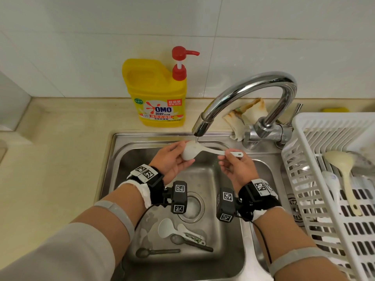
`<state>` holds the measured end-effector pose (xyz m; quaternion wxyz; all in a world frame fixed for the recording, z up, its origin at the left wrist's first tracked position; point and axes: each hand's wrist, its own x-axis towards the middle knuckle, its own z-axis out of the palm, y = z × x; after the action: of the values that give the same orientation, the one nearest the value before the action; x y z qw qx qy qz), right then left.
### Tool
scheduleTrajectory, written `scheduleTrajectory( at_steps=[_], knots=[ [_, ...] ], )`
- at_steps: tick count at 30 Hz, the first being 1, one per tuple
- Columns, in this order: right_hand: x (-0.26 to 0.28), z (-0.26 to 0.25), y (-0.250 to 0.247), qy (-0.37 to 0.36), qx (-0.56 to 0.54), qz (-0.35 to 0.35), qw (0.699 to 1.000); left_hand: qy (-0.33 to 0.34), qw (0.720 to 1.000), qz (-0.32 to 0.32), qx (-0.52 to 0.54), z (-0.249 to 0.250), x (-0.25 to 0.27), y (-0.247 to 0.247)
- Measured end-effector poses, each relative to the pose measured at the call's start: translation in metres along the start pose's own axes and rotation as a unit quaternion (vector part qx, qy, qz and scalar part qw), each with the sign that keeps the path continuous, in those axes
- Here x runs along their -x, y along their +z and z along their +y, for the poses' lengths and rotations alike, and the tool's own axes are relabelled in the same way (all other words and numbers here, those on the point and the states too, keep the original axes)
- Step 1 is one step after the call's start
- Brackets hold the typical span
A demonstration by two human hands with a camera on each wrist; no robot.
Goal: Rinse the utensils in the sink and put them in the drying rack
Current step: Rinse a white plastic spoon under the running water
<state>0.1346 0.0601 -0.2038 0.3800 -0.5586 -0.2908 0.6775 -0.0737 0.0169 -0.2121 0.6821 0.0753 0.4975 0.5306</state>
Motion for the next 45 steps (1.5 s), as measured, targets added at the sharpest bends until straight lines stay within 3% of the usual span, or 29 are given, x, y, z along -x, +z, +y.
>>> scheduleTrajectory(
  at_steps=[7, 18, 32, 39, 45],
  knots=[
    [-0.001, 0.009, 0.006, -0.001, -0.007, 0.019, 1.0, -0.009, 0.999, 0.036, -0.001, 0.003, 0.0, -0.001],
    [-0.004, 0.008, 0.009, 0.034, -0.043, 0.027, 0.998, 0.014, 1.0, 0.018, -0.011, 0.002, 0.002, 0.004],
    [-0.006, 0.019, 0.042, 0.043, 0.046, -0.051, 0.997, 0.033, 0.976, 0.205, 0.064, 0.015, 0.006, -0.035],
    [0.0, 0.024, 0.06, 0.068, 0.079, -0.079, 0.991, 0.034, 0.959, 0.277, 0.056, 0.024, 0.004, -0.051],
    [0.003, 0.02, 0.073, 0.078, 0.079, -0.102, 0.989, 0.063, 0.953, 0.298, -0.006, 0.021, 0.0, -0.062]
  ],
)
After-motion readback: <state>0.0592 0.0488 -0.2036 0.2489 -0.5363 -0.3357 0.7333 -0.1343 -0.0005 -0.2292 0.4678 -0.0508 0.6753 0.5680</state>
